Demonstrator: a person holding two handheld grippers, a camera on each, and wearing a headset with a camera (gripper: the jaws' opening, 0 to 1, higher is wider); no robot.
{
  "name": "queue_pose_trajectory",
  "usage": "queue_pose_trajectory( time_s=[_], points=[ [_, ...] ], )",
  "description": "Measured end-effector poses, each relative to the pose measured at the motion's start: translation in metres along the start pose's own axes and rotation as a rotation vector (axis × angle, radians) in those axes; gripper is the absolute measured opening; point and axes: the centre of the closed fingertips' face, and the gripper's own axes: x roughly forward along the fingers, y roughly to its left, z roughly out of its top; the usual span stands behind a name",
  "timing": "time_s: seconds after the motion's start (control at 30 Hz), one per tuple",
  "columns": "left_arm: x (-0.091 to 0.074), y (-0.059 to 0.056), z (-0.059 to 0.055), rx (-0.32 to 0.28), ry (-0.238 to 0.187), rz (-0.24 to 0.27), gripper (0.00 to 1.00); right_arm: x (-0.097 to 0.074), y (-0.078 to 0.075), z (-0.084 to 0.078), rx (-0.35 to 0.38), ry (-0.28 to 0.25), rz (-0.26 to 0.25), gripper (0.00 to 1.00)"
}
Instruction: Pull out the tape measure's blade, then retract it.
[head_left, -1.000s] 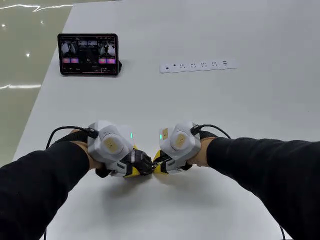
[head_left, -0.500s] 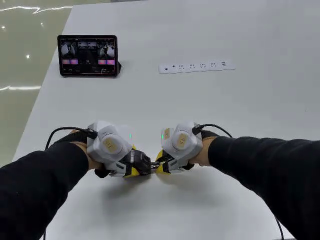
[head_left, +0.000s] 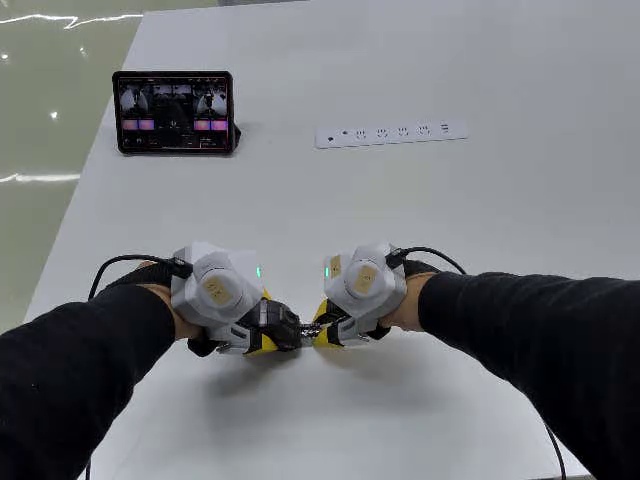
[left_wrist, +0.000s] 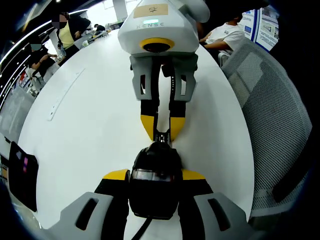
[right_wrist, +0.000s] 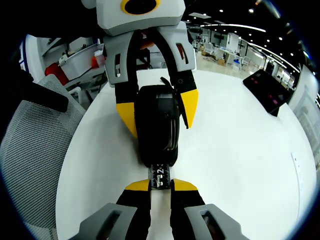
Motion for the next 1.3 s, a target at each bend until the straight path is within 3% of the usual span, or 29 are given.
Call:
queue_pose_trajectory(
  time_s=[0.73, 1.3],
  points=[
    [0.001, -0.001, 0.001, 0.002, -0.005, -0.003, 0.33, -0.011, 0.000, -0.015, 0.000, 0.024, -0.019, 0.10],
    [0.002, -0.002, 0.002, 0.005, -0.011, -0.007, 0.33, -0.012, 0.000, -0.017, -0.013, 0.035, -0.018, 0.10]
  ],
)
